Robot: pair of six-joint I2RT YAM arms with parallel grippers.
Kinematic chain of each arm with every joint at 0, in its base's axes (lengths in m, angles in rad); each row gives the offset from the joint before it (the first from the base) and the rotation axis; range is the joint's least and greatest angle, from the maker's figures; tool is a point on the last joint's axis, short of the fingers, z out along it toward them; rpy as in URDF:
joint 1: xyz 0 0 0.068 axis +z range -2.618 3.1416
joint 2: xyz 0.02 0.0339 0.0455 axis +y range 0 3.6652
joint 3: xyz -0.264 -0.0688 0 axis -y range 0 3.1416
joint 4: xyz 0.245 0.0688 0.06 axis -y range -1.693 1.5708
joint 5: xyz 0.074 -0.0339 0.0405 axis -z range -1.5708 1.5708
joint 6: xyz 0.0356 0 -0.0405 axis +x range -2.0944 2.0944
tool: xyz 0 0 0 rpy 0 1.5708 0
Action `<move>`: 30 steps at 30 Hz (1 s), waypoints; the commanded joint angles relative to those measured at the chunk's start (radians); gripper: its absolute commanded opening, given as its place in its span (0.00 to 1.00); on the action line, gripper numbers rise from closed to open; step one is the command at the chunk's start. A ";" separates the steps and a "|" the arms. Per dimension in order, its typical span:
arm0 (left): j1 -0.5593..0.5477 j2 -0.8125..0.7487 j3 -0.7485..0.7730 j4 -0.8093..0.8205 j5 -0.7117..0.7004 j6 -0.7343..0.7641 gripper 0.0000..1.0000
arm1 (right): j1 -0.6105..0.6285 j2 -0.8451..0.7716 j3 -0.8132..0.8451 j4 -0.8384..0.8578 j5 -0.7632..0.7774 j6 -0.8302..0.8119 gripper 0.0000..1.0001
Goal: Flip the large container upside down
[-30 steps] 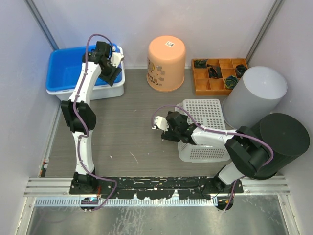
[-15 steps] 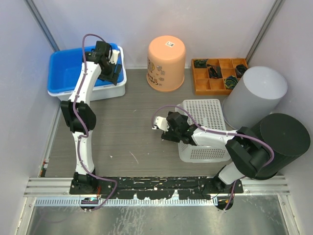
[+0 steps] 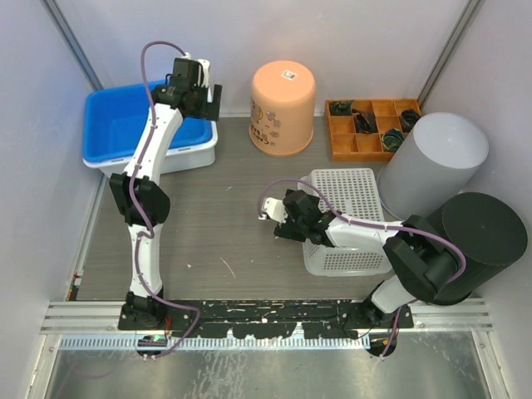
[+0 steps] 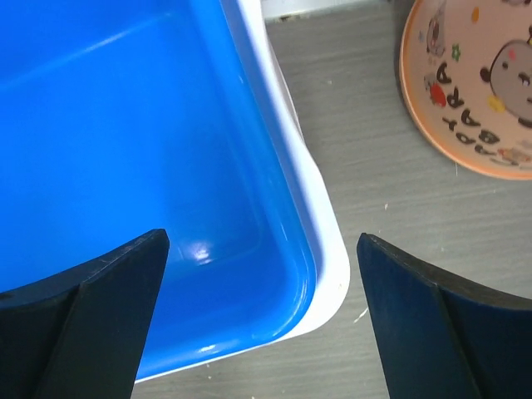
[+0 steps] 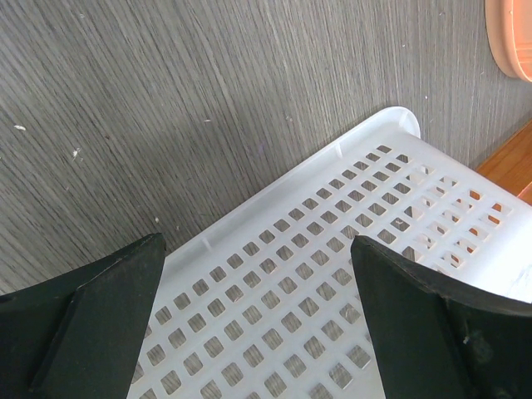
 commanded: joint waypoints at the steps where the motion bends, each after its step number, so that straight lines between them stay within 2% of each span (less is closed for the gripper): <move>1: -0.028 -0.041 0.032 0.115 -0.081 -0.020 0.99 | -0.087 -0.005 -0.069 -0.241 0.205 0.128 1.00; 18: -0.046 0.090 0.024 0.116 -0.277 0.122 0.98 | -0.088 0.001 -0.096 -0.207 0.208 0.119 1.00; 25: -0.041 0.120 0.022 0.148 -0.294 0.148 0.95 | -0.089 -0.002 -0.103 -0.198 0.212 0.111 1.00; 30: -0.041 0.132 0.012 0.146 -0.313 0.172 0.88 | -0.090 0.005 -0.112 -0.186 0.208 0.115 1.00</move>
